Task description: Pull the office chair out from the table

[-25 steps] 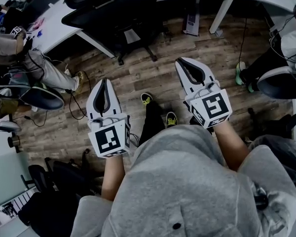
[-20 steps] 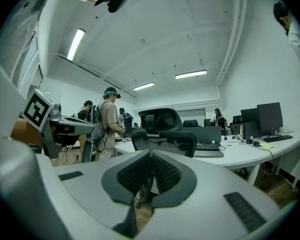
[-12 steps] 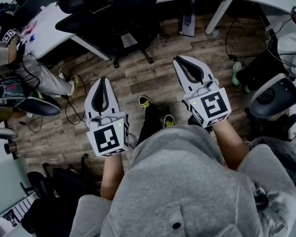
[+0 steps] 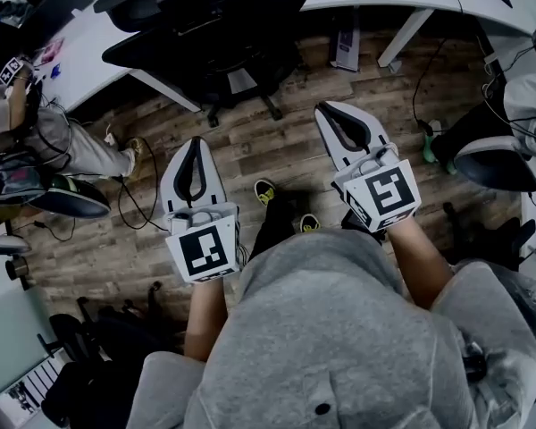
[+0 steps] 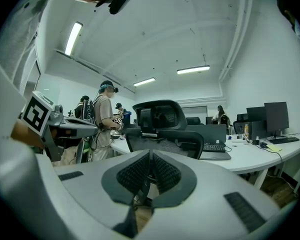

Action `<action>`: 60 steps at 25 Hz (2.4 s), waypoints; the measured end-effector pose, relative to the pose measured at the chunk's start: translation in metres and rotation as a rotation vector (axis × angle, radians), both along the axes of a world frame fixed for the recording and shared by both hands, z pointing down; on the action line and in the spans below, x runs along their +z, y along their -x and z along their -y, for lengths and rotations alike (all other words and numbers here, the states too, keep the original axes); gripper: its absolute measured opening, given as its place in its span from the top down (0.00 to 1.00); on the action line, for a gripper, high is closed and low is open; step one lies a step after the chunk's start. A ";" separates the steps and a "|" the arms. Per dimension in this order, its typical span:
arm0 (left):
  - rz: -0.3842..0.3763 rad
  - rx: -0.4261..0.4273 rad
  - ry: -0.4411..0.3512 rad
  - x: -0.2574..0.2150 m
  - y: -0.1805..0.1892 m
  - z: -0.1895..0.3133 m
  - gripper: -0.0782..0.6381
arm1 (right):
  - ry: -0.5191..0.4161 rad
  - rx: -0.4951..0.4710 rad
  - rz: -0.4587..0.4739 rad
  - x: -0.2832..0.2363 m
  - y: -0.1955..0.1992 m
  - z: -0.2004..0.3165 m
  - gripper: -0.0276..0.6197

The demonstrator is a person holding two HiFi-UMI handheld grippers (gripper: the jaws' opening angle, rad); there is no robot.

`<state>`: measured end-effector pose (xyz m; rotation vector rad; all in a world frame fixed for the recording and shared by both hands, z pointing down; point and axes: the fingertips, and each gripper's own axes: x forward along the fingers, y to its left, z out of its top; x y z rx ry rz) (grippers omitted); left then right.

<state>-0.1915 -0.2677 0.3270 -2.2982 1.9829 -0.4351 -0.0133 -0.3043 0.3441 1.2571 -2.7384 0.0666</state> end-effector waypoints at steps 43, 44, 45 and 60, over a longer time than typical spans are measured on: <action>-0.121 0.088 0.019 -0.003 0.122 0.129 0.87 | -0.083 0.095 -0.132 -0.040 0.084 0.119 0.90; -0.118 0.086 0.020 -0.003 0.123 0.131 0.87 | -0.087 0.094 -0.132 -0.042 0.083 0.122 0.90; -0.113 0.083 0.021 -0.003 0.124 0.134 0.87 | -0.091 0.092 -0.133 -0.044 0.083 0.125 0.90; 0.281 0.075 0.021 -0.008 0.152 0.210 0.86 | -0.165 -0.017 -0.361 -0.046 0.058 0.220 0.89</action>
